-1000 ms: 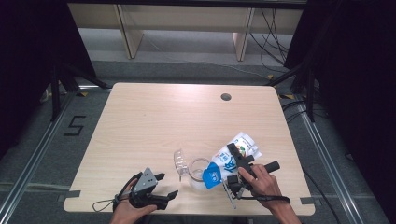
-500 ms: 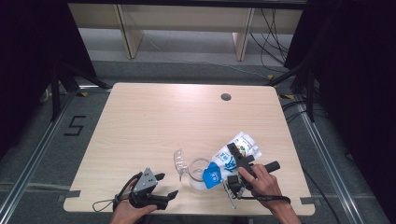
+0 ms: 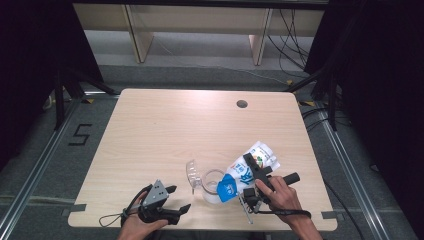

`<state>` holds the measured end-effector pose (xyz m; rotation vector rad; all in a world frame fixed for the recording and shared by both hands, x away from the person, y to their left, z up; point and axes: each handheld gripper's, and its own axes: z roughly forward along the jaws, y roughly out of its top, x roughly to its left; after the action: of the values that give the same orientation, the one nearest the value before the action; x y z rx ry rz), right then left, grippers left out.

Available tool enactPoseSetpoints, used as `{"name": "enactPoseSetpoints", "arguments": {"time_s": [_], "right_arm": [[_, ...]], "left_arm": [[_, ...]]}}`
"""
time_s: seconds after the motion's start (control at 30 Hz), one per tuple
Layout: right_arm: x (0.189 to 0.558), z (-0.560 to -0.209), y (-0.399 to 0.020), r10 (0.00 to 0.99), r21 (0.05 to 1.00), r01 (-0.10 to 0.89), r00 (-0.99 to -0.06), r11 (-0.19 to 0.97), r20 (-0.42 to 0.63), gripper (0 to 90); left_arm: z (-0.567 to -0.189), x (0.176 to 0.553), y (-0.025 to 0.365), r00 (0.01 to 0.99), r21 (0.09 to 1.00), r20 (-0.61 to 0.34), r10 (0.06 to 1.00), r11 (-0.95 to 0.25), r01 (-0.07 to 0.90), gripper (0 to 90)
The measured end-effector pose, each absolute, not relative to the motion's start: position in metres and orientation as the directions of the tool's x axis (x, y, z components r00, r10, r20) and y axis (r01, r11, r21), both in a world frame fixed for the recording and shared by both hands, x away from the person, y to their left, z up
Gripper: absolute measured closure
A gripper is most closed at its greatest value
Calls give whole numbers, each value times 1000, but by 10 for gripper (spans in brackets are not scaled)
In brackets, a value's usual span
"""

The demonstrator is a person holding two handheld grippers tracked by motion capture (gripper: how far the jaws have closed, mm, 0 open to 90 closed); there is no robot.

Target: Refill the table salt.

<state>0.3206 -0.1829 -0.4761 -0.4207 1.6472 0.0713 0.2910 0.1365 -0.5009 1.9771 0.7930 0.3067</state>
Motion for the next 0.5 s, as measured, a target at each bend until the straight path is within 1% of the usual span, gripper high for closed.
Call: {"name": "enactPoseSetpoints", "arguments": {"time_s": [0.1, 0.13, 0.2, 0.23, 0.3, 0.33, 0.47, 0.5], "right_arm": [[321, -475, -182, -232, -205, -325, -44, 923, -972, 516], [320, -475, -182, -234, -204, -314, -59, 927, -971, 517], [320, -476, -183, -225, -198, -314, -52, 928, -973, 517], [320, -477, -183, -224, -198, -318, -48, 927, -973, 518], [320, -476, -183, -227, -201, -316, -50, 927, -973, 519], [321, -475, -182, -237, -211, -323, -44, 923, -971, 520], [321, -476, -182, -226, -201, -317, -46, 927, -973, 520], [321, -474, -182, -244, -221, -323, -31, 920, -969, 521]], "left_arm": [[-501, 292, 137, 756, 840, -90, 649, -358, 407, 218], [-501, 292, 137, 756, 841, -90, 648, -357, 407, 218], [-501, 292, 138, 762, 842, -78, 643, -367, 395, 218], [-501, 291, 137, 758, 847, -97, 646, -347, 404, 218], [-501, 292, 138, 760, 841, -81, 645, -365, 399, 218], [-501, 291, 138, 758, 838, -92, 646, -360, 409, 218], [-501, 291, 138, 759, 838, -93, 644, -360, 409, 218], [-501, 291, 138, 759, 838, -93, 644, -361, 408, 218]]}}
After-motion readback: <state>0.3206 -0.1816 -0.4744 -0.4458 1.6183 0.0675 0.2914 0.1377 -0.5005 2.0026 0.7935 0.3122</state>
